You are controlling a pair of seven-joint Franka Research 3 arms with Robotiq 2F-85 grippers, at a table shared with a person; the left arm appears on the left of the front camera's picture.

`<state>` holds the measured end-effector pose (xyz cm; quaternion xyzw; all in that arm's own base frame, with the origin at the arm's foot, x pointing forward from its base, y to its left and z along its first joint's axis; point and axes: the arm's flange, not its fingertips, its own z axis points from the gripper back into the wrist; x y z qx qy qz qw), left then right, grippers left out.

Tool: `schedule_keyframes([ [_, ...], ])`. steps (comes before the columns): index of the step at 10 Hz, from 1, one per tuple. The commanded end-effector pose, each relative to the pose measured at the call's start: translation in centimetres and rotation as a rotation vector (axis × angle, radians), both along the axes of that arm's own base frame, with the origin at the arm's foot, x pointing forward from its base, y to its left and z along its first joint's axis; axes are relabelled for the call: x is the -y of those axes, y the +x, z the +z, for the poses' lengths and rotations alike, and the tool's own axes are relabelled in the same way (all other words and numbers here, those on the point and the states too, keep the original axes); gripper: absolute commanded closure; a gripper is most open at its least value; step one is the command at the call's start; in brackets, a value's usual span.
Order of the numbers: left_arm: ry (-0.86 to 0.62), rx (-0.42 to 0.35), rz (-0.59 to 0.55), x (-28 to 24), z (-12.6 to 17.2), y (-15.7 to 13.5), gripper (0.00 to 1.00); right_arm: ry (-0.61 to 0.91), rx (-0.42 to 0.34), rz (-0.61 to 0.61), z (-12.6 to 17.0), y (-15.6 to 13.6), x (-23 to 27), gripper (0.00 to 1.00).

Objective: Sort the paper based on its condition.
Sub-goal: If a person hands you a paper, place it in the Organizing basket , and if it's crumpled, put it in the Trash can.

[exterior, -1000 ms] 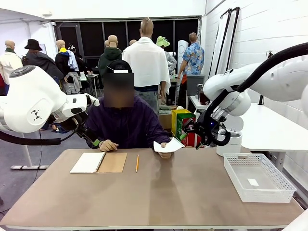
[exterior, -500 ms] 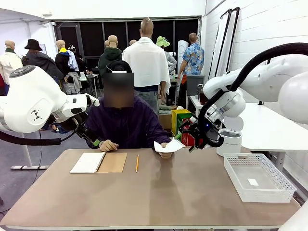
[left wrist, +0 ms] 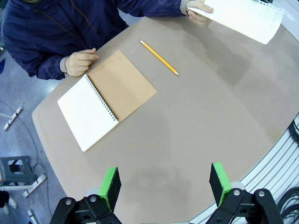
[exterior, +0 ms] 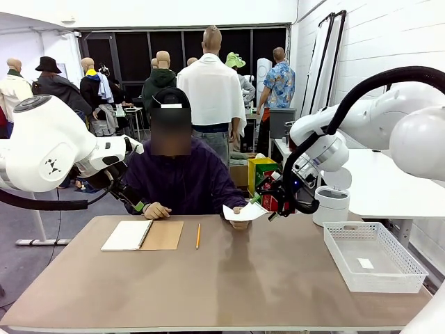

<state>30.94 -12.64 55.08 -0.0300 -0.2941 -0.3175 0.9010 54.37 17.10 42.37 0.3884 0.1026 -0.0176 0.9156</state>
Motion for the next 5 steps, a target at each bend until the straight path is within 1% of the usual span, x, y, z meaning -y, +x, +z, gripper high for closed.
schedule_keyframes([
  [1, 0.000, -0.004, 0.002, -0.13, -0.03, 0.01, 0.00, 0.018, -0.012, -0.031, 0.02, 1.05, -0.41, 0.39],
  [4, 0.000, -0.004, 0.002, -0.13, -0.03, 0.01, 0.00, 0.023, -0.025, -0.036, -0.02, 1.26, -0.50, 0.97],
  [5, 0.000, -0.004, 0.002, -0.13, -0.03, 0.01, 0.00, 0.016, -0.040, -0.031, 0.04, 1.28, -0.49, 1.00],
])
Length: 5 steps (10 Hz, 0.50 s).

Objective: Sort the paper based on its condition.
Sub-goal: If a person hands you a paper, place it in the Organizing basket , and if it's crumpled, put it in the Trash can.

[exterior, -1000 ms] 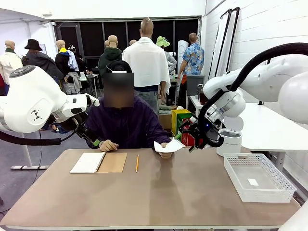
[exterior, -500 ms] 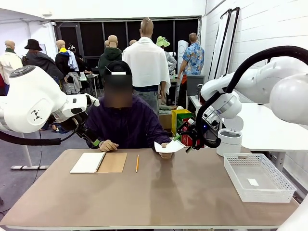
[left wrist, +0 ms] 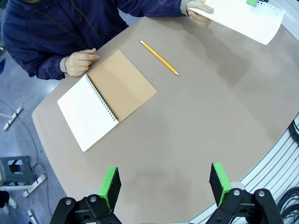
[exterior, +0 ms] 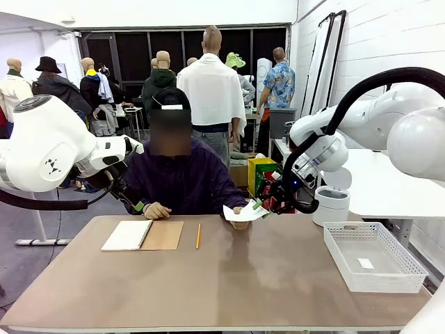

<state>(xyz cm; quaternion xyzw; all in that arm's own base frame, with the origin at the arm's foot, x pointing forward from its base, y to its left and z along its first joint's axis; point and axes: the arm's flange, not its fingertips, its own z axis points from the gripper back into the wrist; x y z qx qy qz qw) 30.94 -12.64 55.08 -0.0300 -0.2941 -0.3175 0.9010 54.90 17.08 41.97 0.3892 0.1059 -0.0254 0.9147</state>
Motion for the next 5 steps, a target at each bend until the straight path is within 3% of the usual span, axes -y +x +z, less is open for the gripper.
schedule_keyframes([
  [1, 0.000, -0.004, 0.002, -0.13, -0.03, 0.01, 0.00, 0.020, -0.027, -0.019, 0.44, 0.92, -0.53, 1.00],
  [5, 0.000, -0.004, 0.002, -0.13, -0.03, 0.01, 0.00, 0.042, -0.006, -0.004, 0.66, 0.74, -0.52, 1.00],
])
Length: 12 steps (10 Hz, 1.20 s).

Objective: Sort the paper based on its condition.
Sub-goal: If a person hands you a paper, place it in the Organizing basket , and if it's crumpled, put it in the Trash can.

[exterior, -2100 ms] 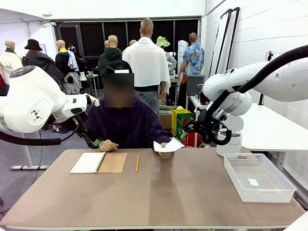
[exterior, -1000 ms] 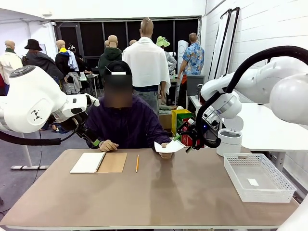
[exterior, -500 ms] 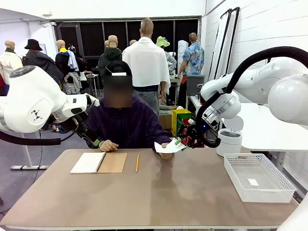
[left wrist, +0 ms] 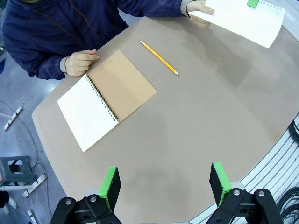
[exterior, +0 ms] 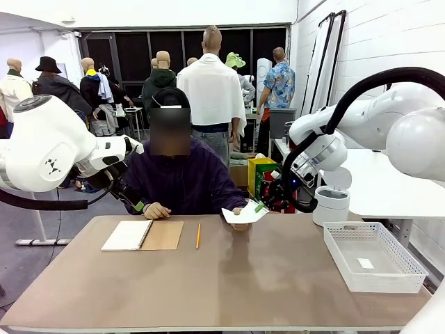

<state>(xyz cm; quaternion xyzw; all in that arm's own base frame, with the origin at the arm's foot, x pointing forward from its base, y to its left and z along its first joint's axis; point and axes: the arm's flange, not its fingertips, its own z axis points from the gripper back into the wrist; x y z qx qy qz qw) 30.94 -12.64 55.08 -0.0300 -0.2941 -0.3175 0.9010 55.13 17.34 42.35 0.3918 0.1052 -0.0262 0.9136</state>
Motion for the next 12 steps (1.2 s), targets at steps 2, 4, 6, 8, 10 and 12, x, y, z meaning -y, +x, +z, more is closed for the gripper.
schedule_keyframes([
  [2, 0.000, -0.004, 0.002, -0.1, 0.0, 0.0, 0.00, 0.047, 0.010, 0.017, 0.8, 0.2, -0.2, 1.00],
  [4, 0.000, -0.004, 0.002, -0.1, 0.0, 0.0, 0.00, 0.052, 0.025, 0.040, 1.5, -0.3, 0.0, 1.00],
  [6, 0.000, -0.004, 0.002, -0.1, 0.0, 0.0, 0.00, -0.003, 0.117, 0.068, 4.6, -2.1, 1.5, 1.00],
  [8, 0.000, -0.004, 0.002, -0.1, 0.0, 0.0, 0.00, -0.131, 0.230, 0.068, 7.2, -4.9, 4.4, 1.00],
  [10, 0.000, -0.004, 0.002, -0.1, 0.0, 0.0, 0.00, -0.275, 0.297, 0.011, 8.2, -7.9, 8.3, 1.00],
  [12, 0.000, -0.004, 0.002, -0.1, 0.0, 0.0, 0.00, -0.365, 0.321, -0.085, 7.9, -9.6, 12.5, 1.00],
])
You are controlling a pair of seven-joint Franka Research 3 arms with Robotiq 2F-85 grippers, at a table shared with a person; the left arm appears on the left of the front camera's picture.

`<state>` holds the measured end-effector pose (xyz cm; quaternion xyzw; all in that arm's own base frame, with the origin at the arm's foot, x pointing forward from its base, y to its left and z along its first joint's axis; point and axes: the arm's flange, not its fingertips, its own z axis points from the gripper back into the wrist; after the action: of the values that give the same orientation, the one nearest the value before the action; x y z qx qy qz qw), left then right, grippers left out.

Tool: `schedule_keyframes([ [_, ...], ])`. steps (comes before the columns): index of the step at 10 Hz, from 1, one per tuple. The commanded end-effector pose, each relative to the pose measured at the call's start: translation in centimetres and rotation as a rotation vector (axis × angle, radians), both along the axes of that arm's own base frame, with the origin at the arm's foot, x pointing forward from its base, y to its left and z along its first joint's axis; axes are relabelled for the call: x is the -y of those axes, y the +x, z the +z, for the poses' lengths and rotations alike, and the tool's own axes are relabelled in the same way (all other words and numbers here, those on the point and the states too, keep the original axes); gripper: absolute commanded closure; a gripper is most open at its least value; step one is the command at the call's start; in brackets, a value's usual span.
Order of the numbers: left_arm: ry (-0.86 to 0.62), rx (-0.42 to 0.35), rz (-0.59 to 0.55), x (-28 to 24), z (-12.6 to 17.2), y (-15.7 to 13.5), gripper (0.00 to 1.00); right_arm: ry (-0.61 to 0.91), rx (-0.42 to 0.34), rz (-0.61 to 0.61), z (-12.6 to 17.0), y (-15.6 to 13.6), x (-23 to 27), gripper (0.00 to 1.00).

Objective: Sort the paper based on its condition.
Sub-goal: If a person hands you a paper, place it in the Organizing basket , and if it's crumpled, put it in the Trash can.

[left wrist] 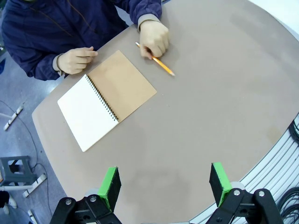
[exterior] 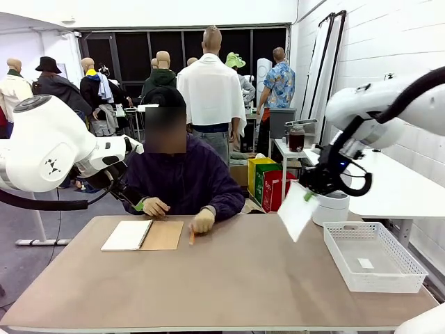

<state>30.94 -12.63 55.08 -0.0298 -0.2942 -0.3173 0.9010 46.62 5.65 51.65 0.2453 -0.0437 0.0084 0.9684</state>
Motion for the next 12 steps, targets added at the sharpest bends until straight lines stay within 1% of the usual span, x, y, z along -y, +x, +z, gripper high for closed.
schedule_keyframes([
  [1, 0.000, -0.004, 0.001, -0.1, 0.0, 0.0, 0.00, -0.067, 0.039, -0.122, -1.5, -1.6, 2.4, 1.00],
  [3, 0.000, -0.004, 0.001, -0.1, 0.0, 0.0, 0.00, -0.119, 0.036, -0.204, -1.7, -2.4, 4.1, 1.00],
  [4, 0.000, -0.004, 0.001, -0.1, 0.0, 0.0, 0.00, -0.123, 0.056, -0.231, -1.4, -2.5, 3.9, 1.00],
  [5, 0.000, -0.004, 0.001, -0.1, 0.0, 0.0, 0.00, -0.079, 0.049, -0.145, -1.5, -1.8, 5.0, 1.00],
  [9, 0.000, -0.004, 0.001, -0.1, 0.0, 0.0, 0.00, -0.079, 0.049, -0.145, -1.5, -1.8, 5.0, 1.00],
  [10, 0.000, -0.004, 0.001, -0.1, 0.0, 0.0, 0.00, -0.088, 0.052, -0.167, -1.7, -2.1, 4.9, 1.00],
  [12, 0.000, -0.004, 0.001, -0.1, 0.0, 0.0, 0.00, -0.123, 0.028, -0.166, -2.6, -2.3, 6.2, 1.00],
])
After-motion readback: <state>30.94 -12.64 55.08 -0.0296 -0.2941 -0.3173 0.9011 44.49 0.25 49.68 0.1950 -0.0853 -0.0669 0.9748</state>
